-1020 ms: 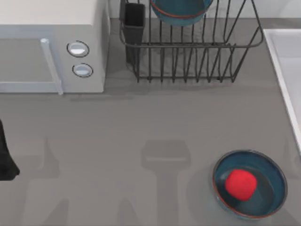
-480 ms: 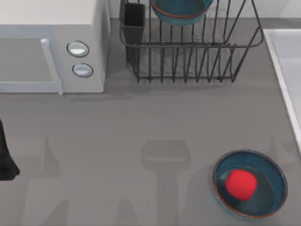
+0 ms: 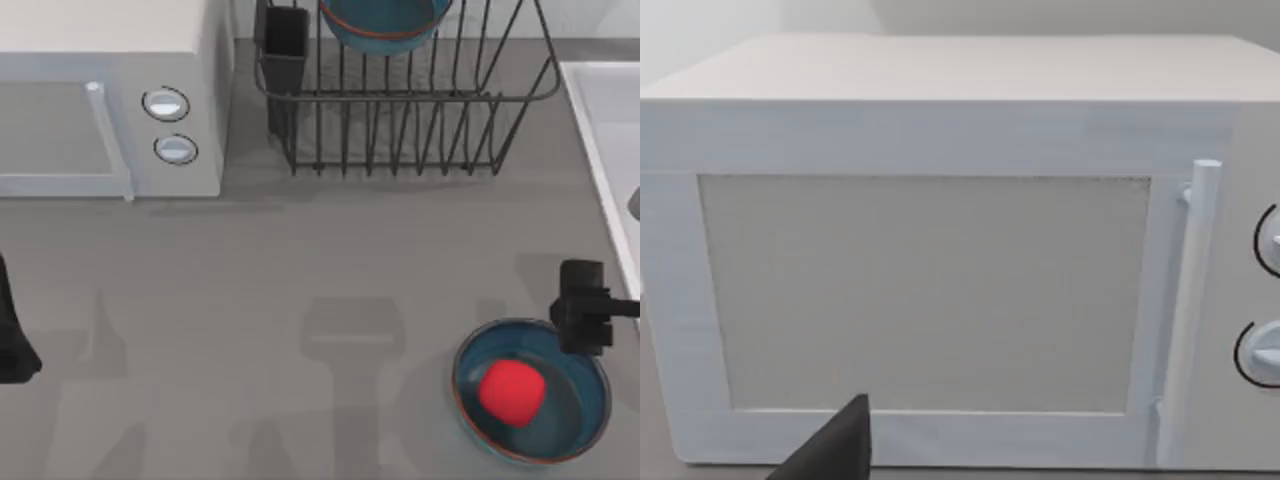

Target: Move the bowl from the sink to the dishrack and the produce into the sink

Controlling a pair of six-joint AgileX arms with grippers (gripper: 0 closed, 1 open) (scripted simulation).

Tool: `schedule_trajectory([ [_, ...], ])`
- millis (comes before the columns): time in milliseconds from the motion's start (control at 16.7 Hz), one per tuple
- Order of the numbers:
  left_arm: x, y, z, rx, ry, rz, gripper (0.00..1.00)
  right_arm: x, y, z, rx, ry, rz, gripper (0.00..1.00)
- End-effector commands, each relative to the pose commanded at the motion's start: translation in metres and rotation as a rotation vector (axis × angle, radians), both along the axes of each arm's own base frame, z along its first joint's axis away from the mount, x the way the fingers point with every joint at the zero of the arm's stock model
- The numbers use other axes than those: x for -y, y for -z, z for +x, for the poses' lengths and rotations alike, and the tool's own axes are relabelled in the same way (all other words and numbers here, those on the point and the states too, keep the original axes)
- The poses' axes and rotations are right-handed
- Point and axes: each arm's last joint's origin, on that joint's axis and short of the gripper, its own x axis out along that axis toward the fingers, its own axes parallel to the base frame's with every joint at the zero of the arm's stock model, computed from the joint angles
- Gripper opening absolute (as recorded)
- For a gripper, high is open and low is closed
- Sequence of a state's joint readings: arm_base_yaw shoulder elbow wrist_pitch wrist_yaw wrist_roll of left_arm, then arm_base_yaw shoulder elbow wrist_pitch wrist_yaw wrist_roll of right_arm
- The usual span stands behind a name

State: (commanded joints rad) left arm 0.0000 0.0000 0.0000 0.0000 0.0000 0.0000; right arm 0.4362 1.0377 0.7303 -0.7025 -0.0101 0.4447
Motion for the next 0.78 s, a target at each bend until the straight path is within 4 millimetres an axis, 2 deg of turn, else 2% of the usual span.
schedule_trajectory([
  [240, 0.0, 0.0, 0.0, 0.0, 0.0, 0.0, 1.0, -0.05, 0.01, 0.029, -0.317, -0.007, -0.112, 1.0],
  [420, 0.0, 0.0, 0.0, 0.0, 0.0, 0.0, 1.0, -0.081, 0.021, 0.041, -0.451, -0.001, -0.198, 1.0],
  [600, 0.0, 0.0, 0.0, 0.0, 0.0, 0.0, 1.0, -0.096, 0.026, 0.046, -0.501, 0.004, -0.242, 1.0],
  [780, 0.0, 0.0, 0.0, 0.0, 0.0, 0.0, 1.0, -0.097, 0.027, 0.046, -0.504, 0.005, -0.245, 1.0],
])
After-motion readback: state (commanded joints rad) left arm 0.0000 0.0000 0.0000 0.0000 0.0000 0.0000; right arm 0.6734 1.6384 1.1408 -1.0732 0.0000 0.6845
